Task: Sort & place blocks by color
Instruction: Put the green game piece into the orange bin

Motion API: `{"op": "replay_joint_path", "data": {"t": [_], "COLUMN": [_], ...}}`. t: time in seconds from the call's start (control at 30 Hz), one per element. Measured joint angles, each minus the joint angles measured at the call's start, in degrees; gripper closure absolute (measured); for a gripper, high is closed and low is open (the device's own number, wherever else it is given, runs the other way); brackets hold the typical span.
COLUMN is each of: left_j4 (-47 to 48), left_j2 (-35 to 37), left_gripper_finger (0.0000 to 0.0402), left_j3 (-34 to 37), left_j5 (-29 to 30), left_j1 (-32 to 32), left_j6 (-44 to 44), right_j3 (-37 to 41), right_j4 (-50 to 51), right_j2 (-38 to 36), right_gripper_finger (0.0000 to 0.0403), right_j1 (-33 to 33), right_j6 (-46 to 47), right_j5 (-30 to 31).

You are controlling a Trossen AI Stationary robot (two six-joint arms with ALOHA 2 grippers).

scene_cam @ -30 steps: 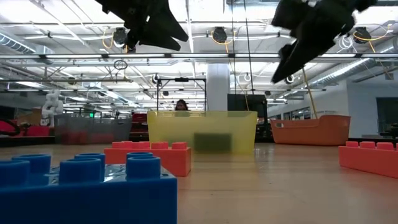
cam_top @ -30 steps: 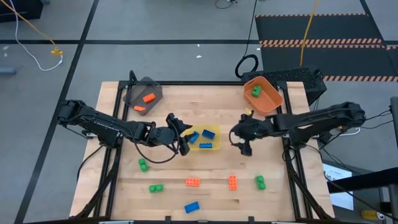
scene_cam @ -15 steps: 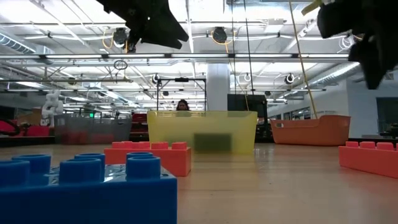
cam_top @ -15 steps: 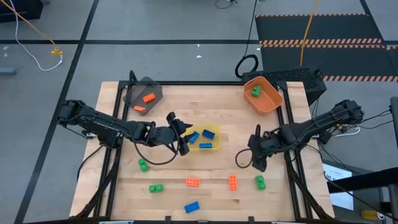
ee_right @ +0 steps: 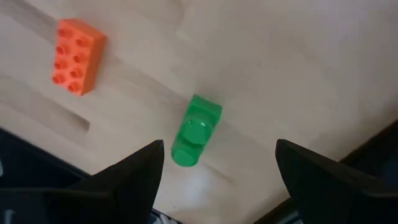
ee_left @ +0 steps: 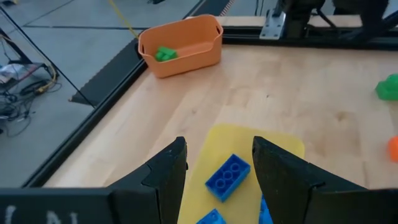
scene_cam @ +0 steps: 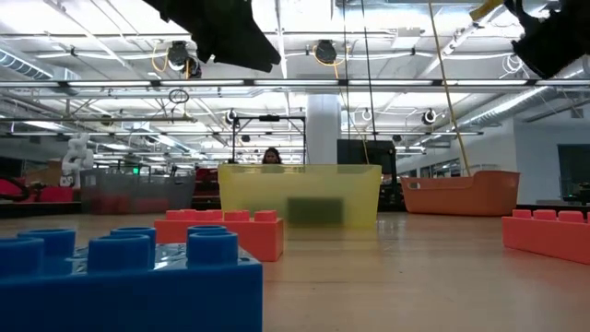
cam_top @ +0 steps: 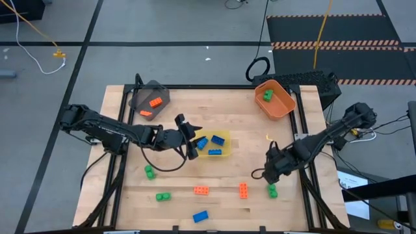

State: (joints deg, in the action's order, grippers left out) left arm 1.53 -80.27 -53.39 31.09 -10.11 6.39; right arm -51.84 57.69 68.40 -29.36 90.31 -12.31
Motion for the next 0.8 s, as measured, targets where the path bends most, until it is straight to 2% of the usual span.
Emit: {"op": "replay_joint_path", "data": {"t": [0.27,0.47,0.8], "left_j4": [-0.17,-0.55,-2.13], "left_j2": [0.25,0.48,0.48], "left_gripper_finger": [0.0220,0.0220,0.0220], "left_j3": [0.00,-0.02,-0.02], "left_j5": [0.00,0.00,-0.02], "left_j1": [2.08,5.19,5.81], "left_j6": [-7.57,-6.34,-6.21], "right_j3": [0.27,0.27,0.29], "right_j4": [-11.08,-12.73,-13.05], "right_j2": [8.51,13.11,15.26], "right_gripper_finger": [0.0102,0.0102,0.0102], "right_j1": [-4.11,-8.03,-10.67], "right_j6": [9.19,15.45,17.70], "right_j5": [-3.28,-5.90,-2.09]}}
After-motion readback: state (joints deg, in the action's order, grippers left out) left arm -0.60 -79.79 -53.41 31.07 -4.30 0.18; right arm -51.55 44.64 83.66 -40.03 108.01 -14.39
